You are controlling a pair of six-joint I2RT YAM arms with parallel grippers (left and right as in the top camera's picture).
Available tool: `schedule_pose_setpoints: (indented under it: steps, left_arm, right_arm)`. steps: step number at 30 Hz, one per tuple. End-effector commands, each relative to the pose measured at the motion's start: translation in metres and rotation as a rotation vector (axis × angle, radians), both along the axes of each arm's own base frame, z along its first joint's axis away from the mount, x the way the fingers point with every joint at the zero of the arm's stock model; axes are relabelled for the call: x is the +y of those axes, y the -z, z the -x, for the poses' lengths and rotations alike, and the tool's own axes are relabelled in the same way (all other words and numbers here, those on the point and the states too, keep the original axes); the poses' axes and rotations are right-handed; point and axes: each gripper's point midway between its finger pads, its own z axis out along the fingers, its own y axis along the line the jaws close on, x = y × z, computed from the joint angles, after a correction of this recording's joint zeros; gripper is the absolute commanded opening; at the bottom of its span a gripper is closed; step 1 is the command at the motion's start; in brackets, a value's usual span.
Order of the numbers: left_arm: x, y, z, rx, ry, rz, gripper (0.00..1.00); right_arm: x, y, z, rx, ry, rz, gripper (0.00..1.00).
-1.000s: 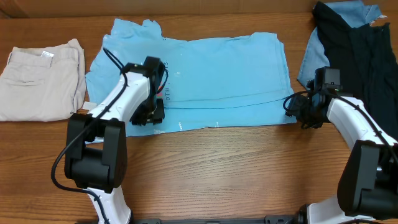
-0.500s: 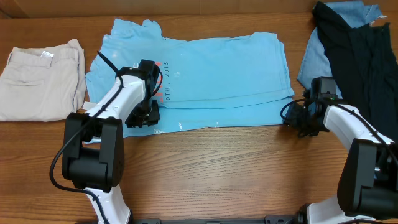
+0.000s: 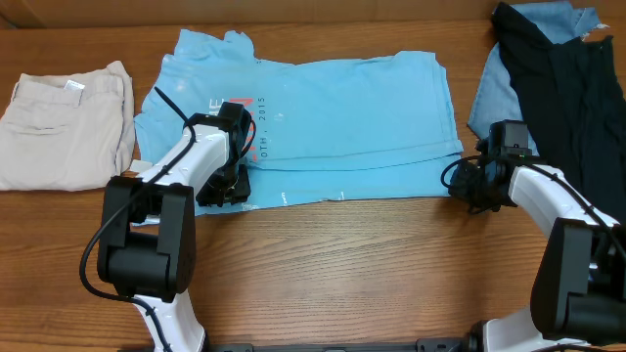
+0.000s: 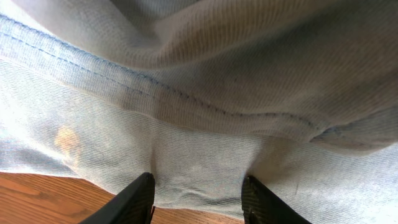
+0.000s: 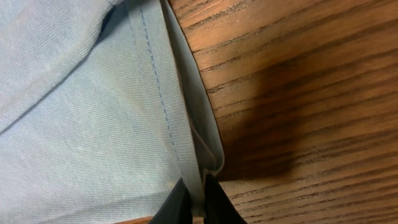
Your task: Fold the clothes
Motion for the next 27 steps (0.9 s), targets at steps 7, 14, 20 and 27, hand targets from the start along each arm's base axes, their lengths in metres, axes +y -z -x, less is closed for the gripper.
schedule_pose_setpoints:
  steps: [7,14,20,27]
  left_arm:
    - [0.006,-0.002,0.001,-0.015,-0.030,-0.023,0.48]
    - [0.006,0.006,0.013,0.020,-0.032,-0.022,0.38]
    - [0.011,0.025,0.047,0.100,-0.051,-0.034,0.38]
    - [0.009,0.037,0.083,0.197,-0.083,-0.007,0.37]
  right_arm:
    - [0.002,0.002,0.002,0.007,-0.004,-0.003,0.04]
    - [-0.005,0.006,0.017,0.081,0.095,0.025,0.04]
    - [-0.010,0.009,0.034,0.153,0.127,0.054,0.04]
    - [-0.025,0.010,0.064,0.275,0.213,0.143,0.04]
